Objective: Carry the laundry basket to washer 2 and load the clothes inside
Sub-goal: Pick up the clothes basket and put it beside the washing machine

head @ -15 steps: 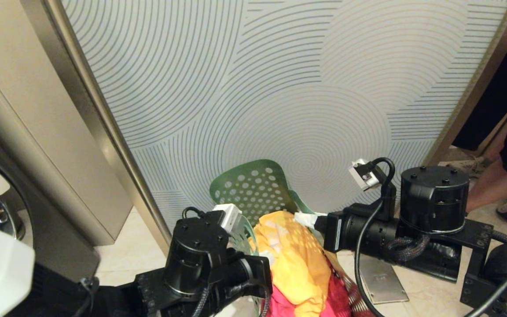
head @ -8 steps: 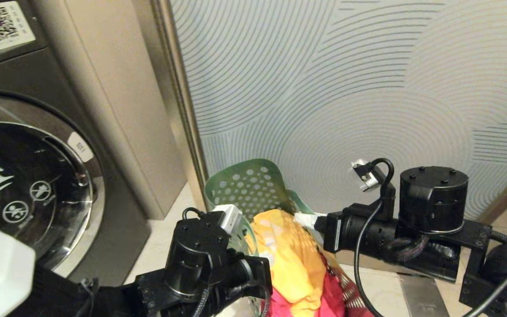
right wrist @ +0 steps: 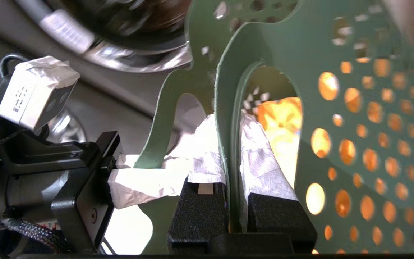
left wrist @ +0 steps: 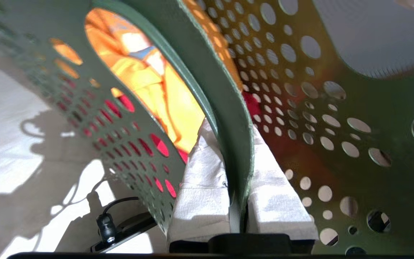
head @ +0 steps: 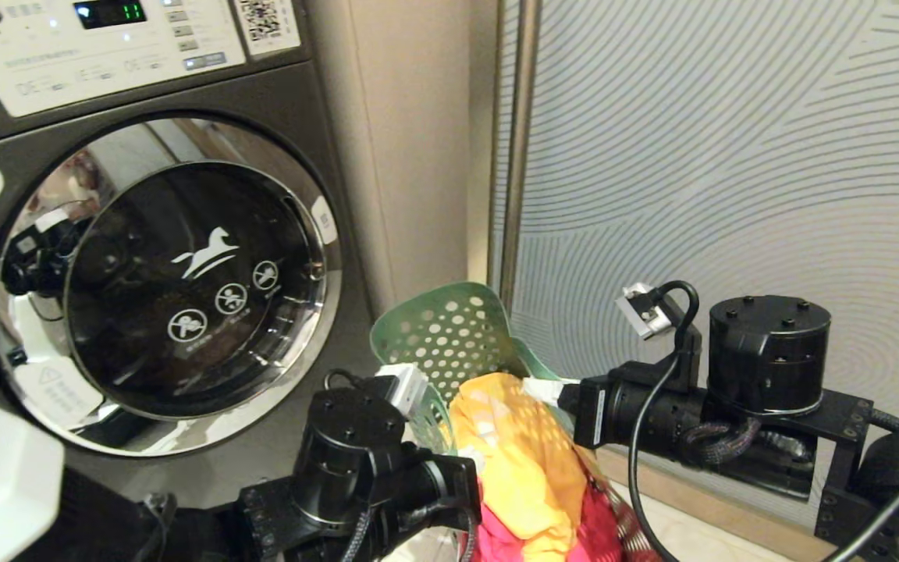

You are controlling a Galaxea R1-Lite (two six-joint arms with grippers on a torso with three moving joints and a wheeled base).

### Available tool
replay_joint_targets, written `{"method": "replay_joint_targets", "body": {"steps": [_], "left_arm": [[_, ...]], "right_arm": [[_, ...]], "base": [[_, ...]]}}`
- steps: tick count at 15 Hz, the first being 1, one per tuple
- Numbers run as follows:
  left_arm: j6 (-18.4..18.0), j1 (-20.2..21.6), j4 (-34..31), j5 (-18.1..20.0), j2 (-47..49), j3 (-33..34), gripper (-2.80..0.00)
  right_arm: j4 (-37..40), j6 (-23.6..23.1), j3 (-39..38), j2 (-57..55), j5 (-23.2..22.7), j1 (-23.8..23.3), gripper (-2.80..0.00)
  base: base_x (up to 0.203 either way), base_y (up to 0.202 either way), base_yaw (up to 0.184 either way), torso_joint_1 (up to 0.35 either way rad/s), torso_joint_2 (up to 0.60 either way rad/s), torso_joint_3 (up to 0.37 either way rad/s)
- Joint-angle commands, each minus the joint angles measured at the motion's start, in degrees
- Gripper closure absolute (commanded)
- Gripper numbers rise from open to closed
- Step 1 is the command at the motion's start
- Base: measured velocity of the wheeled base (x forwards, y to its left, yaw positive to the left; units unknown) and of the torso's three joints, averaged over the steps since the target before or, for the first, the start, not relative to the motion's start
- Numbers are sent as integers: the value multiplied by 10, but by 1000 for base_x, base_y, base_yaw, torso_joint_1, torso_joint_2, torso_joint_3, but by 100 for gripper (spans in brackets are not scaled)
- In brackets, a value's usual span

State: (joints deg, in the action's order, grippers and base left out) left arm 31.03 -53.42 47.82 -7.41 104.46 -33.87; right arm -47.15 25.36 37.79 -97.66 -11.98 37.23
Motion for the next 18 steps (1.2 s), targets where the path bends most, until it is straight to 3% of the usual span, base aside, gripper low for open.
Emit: {"method": "replay_joint_targets", "body": {"steps": [1, 18], "left_arm": [[2, 0, 3, -1, 0, 0, 0], [3, 1, 6, -1, 4, -2, 0]], "right_arm": [[-2, 2, 1, -1, -1, 0, 0], [-3, -12, 1, -10, -1, 3, 0]], "base": [[-5, -8, 178, 2, 4, 4], [2, -8, 175, 1, 3, 1]]}}
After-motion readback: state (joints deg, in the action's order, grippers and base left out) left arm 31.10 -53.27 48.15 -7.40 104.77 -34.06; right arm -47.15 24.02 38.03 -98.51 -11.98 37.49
